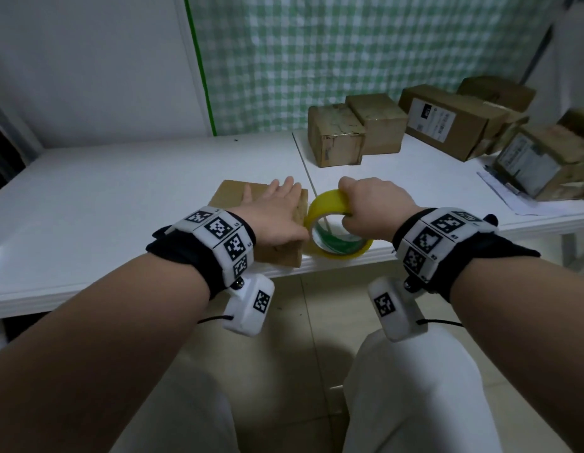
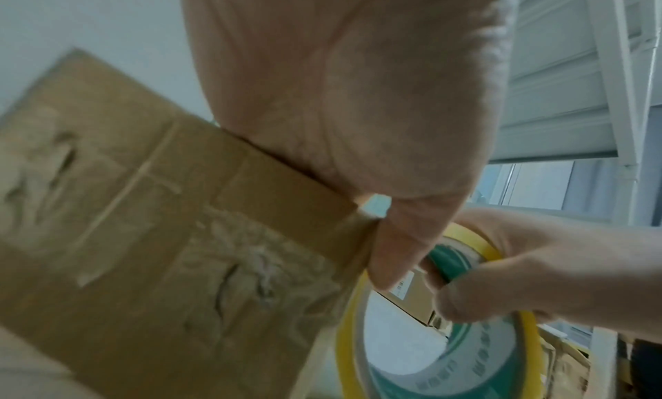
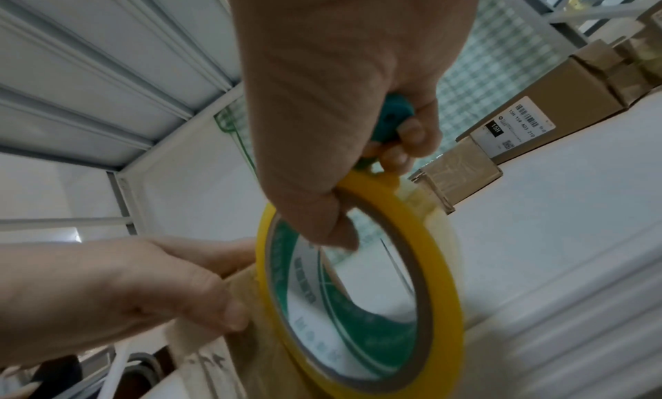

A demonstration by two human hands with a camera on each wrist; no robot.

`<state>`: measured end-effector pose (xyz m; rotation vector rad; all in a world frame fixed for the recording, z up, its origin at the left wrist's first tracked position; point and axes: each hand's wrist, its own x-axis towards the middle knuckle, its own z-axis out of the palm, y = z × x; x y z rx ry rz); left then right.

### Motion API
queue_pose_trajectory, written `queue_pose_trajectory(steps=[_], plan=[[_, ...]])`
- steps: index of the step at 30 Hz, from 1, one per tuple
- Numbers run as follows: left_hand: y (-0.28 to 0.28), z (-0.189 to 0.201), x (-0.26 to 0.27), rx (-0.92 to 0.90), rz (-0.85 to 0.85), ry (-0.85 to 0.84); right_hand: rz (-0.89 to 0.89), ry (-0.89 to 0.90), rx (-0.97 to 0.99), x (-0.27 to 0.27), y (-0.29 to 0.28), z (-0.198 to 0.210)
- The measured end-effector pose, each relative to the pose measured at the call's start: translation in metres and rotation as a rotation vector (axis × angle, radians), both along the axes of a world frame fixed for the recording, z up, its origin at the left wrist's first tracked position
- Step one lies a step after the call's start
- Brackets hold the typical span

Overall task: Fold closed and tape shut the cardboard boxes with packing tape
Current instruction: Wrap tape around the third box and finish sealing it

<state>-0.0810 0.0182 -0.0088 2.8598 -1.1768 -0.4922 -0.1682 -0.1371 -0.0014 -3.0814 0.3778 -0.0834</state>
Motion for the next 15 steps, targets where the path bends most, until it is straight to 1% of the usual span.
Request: queue_pose_trajectory(steps=[3,4,6,11,13,15], plan=[[0.009,0.004,-0.005,-0.025,-0.027,0.059,0.061,0.041,0.106,-0.009,0.007,0.001],[0.014,0.006,-0.006,-0.022,-0.029,0.074,0.079,0.074,0.17,-0.011,0.01,0.001],[0.025,0.009,-0.006,-0.012,-0.025,0.086,0.103,0.142,0.353,-0.016,0.017,-0.002],[0.053,0.013,-0.006,-0.078,0.046,0.15,0.145,0.153,0.96,-0.031,0.04,-0.016],[0.062,0.013,-0.002,-0.13,0.026,0.165,0.166,0.186,1.093,-0.036,0.051,-0.023],[0.07,0.012,0.001,-0.189,0.014,0.163,0.169,0.185,1.145,-0.037,0.059,-0.032]])
